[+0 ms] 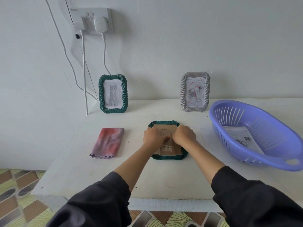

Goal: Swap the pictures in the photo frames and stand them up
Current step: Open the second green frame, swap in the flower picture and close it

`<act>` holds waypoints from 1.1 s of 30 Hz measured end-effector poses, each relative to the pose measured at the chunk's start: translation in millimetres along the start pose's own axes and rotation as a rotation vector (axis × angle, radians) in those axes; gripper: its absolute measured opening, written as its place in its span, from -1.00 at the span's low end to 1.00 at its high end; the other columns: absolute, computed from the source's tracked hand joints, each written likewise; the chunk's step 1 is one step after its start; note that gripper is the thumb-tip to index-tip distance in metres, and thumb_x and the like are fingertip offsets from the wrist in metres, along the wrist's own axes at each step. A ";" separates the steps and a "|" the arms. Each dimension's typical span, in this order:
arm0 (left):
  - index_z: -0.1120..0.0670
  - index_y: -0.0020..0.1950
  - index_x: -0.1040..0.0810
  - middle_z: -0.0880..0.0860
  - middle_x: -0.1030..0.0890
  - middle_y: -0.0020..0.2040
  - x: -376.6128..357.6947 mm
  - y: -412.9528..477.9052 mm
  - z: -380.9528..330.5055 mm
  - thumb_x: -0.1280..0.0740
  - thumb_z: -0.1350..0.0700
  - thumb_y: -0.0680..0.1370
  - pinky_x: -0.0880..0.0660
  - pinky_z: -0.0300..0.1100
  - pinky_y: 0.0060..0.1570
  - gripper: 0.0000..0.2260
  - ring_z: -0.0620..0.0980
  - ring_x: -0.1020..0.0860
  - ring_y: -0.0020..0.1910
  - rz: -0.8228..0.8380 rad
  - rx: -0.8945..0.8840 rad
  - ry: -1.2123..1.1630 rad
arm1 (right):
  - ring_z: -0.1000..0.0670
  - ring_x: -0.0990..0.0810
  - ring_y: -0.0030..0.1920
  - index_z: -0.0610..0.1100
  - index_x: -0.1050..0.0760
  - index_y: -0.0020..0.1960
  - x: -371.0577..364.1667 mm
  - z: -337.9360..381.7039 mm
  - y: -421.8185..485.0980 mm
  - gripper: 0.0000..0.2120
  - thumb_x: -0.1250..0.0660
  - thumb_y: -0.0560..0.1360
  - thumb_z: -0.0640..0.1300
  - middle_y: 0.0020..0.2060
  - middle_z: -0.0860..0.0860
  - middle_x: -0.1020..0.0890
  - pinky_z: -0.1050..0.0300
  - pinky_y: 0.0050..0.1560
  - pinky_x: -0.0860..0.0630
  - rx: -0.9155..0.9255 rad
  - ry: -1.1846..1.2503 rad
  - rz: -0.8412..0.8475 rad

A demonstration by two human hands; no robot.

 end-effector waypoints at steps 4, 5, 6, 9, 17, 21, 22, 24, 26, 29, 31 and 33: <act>0.23 0.09 -0.52 0.16 -0.55 0.08 -1.6 0.2 1.4 -0.33 -0.14 0.46 -0.48 -0.08 -0.05 -0.55 0.12 -0.48 0.13 -0.003 0.003 0.005 | -0.14 -0.52 0.19 -0.18 -0.44 0.23 1.2 3.6 -5.3 -0.71 -0.20 0.55 -0.10 0.19 -0.11 -0.53 0.10 0.04 -0.44 0.024 -0.069 -0.004; 0.24 0.09 -0.51 0.15 -0.53 0.05 -2.0 0.4 1.0 -0.30 -0.14 0.49 -0.44 -0.11 -0.07 -0.56 0.12 -0.44 0.15 -0.002 -0.001 0.023 | -0.15 -0.52 0.18 -0.18 -0.44 0.22 2.3 3.0 -6.0 -0.71 -0.20 0.55 -0.09 0.18 -0.11 -0.53 0.10 0.02 -0.43 0.030 -0.061 -0.001; 0.24 0.08 -0.50 0.14 -0.51 0.01 -1.6 -0.8 -0.5 -0.25 -0.14 0.52 -0.39 -0.14 -0.09 -0.56 0.11 -0.40 0.16 -0.002 -0.007 0.028 | -0.15 -0.52 0.17 -0.17 -0.45 0.20 2.8 1.4 -5.8 -0.72 -0.19 0.55 -0.08 0.16 -0.11 -0.54 0.10 0.00 -0.42 0.034 -0.044 0.008; 0.23 0.07 -0.51 0.13 -0.51 0.02 2.3 -3.6 1.1 -0.11 -0.11 0.59 -0.29 -0.15 -0.04 -0.58 0.12 -0.38 0.16 -0.035 -0.006 -0.013 | -0.18 -0.53 -0.01 -0.12 -0.43 -0.14 3.8 -6.4 -4.3 -0.88 -0.16 0.52 -0.13 -0.09 -0.09 -0.53 0.15 -0.15 -0.38 0.059 0.039 0.029; 0.23 -0.04 -0.63 0.19 -0.65 -0.06 17.2 -3.4 37.7 -0.31 0.16 0.42 -0.53 -0.10 -0.14 -0.79 0.17 -0.59 -0.06 -0.005 0.112 -0.098 | -0.16 -0.61 -0.02 -0.24 -0.61 -0.08 4.4 -31.2 -11.1 -0.83 -0.36 0.39 -0.17 -0.09 -0.11 -0.67 0.05 -0.05 -0.51 0.104 0.209 0.098; 0.23 0.00 -0.65 0.14 -0.65 -0.06 14.6 -10.0 38.9 -0.43 0.17 0.41 -0.43 -0.20 -0.29 -0.79 0.06 -0.52 -0.20 0.045 0.116 -0.172 | -0.08 -0.56 -0.08 -0.16 -0.62 -0.11 -1.6 -32.3 -16.9 -0.89 -0.43 0.39 -0.15 -0.12 -0.07 -0.63 0.15 -0.11 -0.41 0.153 0.241 0.121; 0.23 0.00 -0.66 0.13 -0.64 -0.09 14.8 -11.9 38.4 -0.43 0.18 0.42 -0.42 -0.19 -0.28 -0.80 0.05 -0.51 -0.20 0.035 0.113 -0.183 | -0.07 -0.55 -0.09 -0.15 -0.62 -0.12 -2.1 -32.9 -17.2 -0.90 -0.43 0.39 -0.14 -0.11 -0.06 -0.63 0.15 -0.12 -0.40 0.156 0.247 0.108; 0.23 -0.02 -0.66 0.09 -0.58 -0.14 13.3 -14.0 39.3 -0.42 0.20 0.44 -0.42 -0.18 -0.21 -0.84 0.04 -0.49 -0.19 0.021 0.102 -0.202 | -0.08 -0.57 -0.06 -0.12 -0.61 -0.12 -2.0 -34.2 -17.8 -0.91 -0.42 0.40 -0.14 -0.10 -0.05 -0.64 0.14 -0.13 -0.40 0.164 0.249 0.075; 0.17 -0.07 -0.67 0.08 -0.57 -0.12 14.4 -19.1 37.3 -0.41 0.19 0.45 -0.43 -0.18 -0.17 -0.89 0.05 -0.50 -0.17 -0.003 0.062 -0.186 | -0.08 -0.56 -0.07 -0.11 -0.61 -0.08 -0.5 -34.9 -20.3 -0.90 -0.41 0.41 -0.13 -0.16 -0.02 -0.58 0.16 -0.14 -0.38 0.181 0.241 0.041; 0.12 -0.05 -0.68 0.10 -0.62 0.02 25.8 -23.9 37.9 -0.44 0.13 0.42 -0.44 -0.19 -0.09 -0.86 0.07 -0.56 -0.02 -0.124 -0.019 -0.137 | -0.03 -0.51 -0.15 -0.12 -0.60 -0.05 1.7 -34.4 -26.2 -0.86 -0.41 0.41 -0.11 -0.22 0.01 -0.54 0.17 -0.17 -0.37 0.254 0.252 -0.011; 0.19 -0.08 -0.69 0.11 -0.65 -0.14 29.5 -28.6 40.5 -0.45 0.14 0.42 -0.41 -0.24 -0.25 -0.85 0.05 -0.57 -0.16 -0.103 -0.029 -0.144 | -0.04 -0.55 -0.14 -0.12 -0.62 -0.08 0.4 -32.7 -30.6 -0.87 -0.42 0.40 -0.11 -0.22 -0.01 -0.59 0.16 -0.15 -0.41 0.321 0.249 0.006; 0.24 -0.12 -0.69 0.09 -0.59 -0.33 26.9 -33.4 43.4 -0.47 0.13 0.40 -0.34 -0.25 -0.40 -0.82 0.01 -0.48 -0.35 -0.028 -0.017 -0.127 | -0.05 -0.59 -0.07 -0.11 -0.63 -0.05 -1.9 -31.8 -34.8 -0.83 -0.44 0.38 -0.09 -0.14 -0.03 -0.65 0.16 -0.09 -0.43 0.365 0.214 0.041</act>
Point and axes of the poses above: each hand's wrist, its own y-axis towards the middle knuckle, its own x-axis out of the back of the hand, z = x × y, the point moved 9 cm from there along y, towards the middle knuckle
